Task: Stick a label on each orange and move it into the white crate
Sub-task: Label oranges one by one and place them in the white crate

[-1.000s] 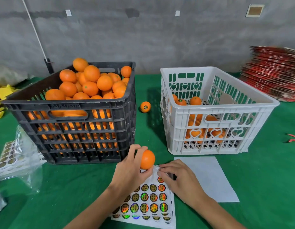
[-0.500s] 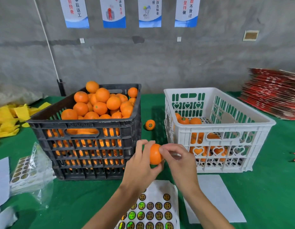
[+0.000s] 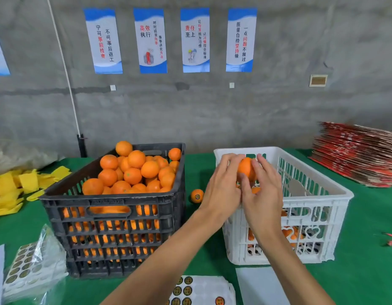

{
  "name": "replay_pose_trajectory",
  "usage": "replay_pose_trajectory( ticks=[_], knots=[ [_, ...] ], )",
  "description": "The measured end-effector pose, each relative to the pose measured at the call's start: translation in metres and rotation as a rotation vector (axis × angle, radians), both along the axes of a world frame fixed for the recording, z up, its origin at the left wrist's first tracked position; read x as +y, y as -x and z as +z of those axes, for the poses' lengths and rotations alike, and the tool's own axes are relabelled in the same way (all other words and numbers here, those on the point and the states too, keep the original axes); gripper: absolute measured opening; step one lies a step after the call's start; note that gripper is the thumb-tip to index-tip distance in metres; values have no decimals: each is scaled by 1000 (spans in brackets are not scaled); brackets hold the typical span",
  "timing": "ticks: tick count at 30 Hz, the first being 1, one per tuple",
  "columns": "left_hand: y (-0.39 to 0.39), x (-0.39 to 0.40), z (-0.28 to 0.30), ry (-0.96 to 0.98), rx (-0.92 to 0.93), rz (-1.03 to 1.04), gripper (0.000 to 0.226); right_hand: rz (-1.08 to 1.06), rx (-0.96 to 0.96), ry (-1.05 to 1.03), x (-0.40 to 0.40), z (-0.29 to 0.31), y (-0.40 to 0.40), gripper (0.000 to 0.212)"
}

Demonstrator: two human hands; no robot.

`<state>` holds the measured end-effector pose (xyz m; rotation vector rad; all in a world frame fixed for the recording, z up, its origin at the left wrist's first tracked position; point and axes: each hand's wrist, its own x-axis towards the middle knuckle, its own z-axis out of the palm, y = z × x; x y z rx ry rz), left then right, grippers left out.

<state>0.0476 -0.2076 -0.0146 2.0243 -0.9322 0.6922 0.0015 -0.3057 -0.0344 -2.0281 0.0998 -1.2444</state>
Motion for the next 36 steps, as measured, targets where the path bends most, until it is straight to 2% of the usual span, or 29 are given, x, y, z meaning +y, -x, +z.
replay_pose_trajectory(
  ticks=[3,6,9,11,13,15,17,19,21,24,27,29,33,36],
  knots=[
    [-9,4,4,-163,-15,66,64,55,35,56,-5,-2,-6,32],
    [-23,40,15,-130,-26,181,64,197,41,44,12,-12,-12,29],
    [-46,96,33,-129,18,421,57,324,45,16,44,-19,-20,29],
    [-62,139,41,-280,134,634,51,383,51,52,66,-19,-26,28],
    [-76,185,42,-476,358,837,54,412,43,123,87,-15,-30,30],
    [-90,231,36,-568,595,955,59,441,12,192,105,-10,-33,32],
    [-102,270,30,-561,689,995,63,466,-23,219,121,-7,-33,36],
    [-112,294,30,-575,657,986,62,477,-65,216,132,-5,-32,37],
    [-120,307,31,-636,666,937,63,480,-75,203,138,-5,-32,36],
    [-127,313,26,-735,786,822,73,469,-68,167,138,-9,-29,34],
    [-138,312,20,-723,695,895,61,438,-66,120,132,-16,-29,30],
    [-134,297,26,-559,585,859,57,426,-44,90,127,-18,-30,28],
    [-99,238,37,-82,123,580,64,437,-72,31,124,-13,-30,32],
    [-50,182,25,98,-59,246,64,455,-51,-32,118,-8,-25,42]
  ],
)
